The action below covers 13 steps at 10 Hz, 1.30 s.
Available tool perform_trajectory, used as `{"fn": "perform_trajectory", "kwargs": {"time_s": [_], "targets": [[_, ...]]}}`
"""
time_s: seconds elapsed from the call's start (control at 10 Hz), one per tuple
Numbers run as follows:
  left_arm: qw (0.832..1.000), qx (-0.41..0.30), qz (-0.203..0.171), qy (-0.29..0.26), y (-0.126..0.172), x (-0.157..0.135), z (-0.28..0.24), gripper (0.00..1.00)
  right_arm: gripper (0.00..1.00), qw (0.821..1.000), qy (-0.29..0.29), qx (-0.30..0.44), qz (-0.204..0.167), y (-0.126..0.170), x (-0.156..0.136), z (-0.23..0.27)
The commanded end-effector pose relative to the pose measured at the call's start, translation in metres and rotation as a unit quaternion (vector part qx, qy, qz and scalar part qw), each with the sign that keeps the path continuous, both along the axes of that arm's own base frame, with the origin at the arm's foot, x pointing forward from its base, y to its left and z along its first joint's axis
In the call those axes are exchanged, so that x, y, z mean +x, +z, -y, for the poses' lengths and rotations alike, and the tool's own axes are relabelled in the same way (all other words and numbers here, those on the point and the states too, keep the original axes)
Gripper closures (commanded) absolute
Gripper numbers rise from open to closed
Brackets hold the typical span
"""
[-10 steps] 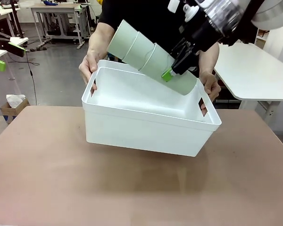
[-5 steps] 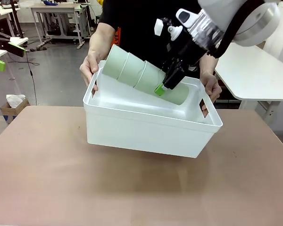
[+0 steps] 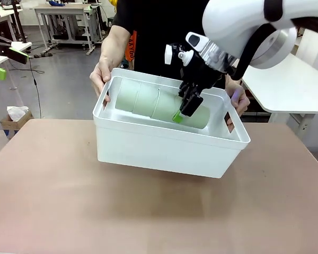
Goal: Stack the cups and store them in the basket.
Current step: Place the stack of Reusable plastic cups into the Pantry Basket.
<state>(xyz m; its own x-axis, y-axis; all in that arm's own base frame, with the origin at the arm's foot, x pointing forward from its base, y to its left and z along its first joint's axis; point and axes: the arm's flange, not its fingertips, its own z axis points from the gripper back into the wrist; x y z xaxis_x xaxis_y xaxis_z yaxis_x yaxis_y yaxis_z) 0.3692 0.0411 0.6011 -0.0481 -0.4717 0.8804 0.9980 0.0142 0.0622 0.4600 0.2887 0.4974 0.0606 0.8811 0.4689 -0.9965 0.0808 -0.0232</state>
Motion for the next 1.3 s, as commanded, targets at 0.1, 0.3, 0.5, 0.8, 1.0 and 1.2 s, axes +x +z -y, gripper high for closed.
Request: {"fn": "perform_trajectory", "kwargs": {"time_s": [0.1,0.3,0.5,0.8,1.0,1.2], "targets": [[1.000,0.000,-0.006,0.001,0.004,-0.001,0.001,0.00,0.14,0.999,-0.032,-0.036,0.019,-0.013,0.001,-0.014],[1.000,0.000,-0.006,0.001,0.004,-0.001,0.001,0.00,0.14,0.998,-0.031,-0.047,0.020,-0.022,-0.002,-0.021],[1.000,0.000,-0.006,0.001,0.004,-0.001,0.001,0.00,0.14,0.997,-0.038,-0.062,0.025,-0.032,-0.001,-0.023],[1.000,0.000,-0.006,0.001,0.004,-0.001,0.001,0.00,0.14,0.997,-0.031,-0.069,0.015,-0.043,-0.002,-0.028],[1.000,0.000,-0.006,0.001,0.004,-0.001,0.001,0.00,0.00,0.997,-0.033,-0.065,0.026,-0.039,-0.002,-0.024],[1.000,0.000,-0.006,0.001,0.004,-0.001,0.001,0.00,0.00,0.998,-0.033,-0.055,0.020,-0.028,-0.001,-0.016]]}}
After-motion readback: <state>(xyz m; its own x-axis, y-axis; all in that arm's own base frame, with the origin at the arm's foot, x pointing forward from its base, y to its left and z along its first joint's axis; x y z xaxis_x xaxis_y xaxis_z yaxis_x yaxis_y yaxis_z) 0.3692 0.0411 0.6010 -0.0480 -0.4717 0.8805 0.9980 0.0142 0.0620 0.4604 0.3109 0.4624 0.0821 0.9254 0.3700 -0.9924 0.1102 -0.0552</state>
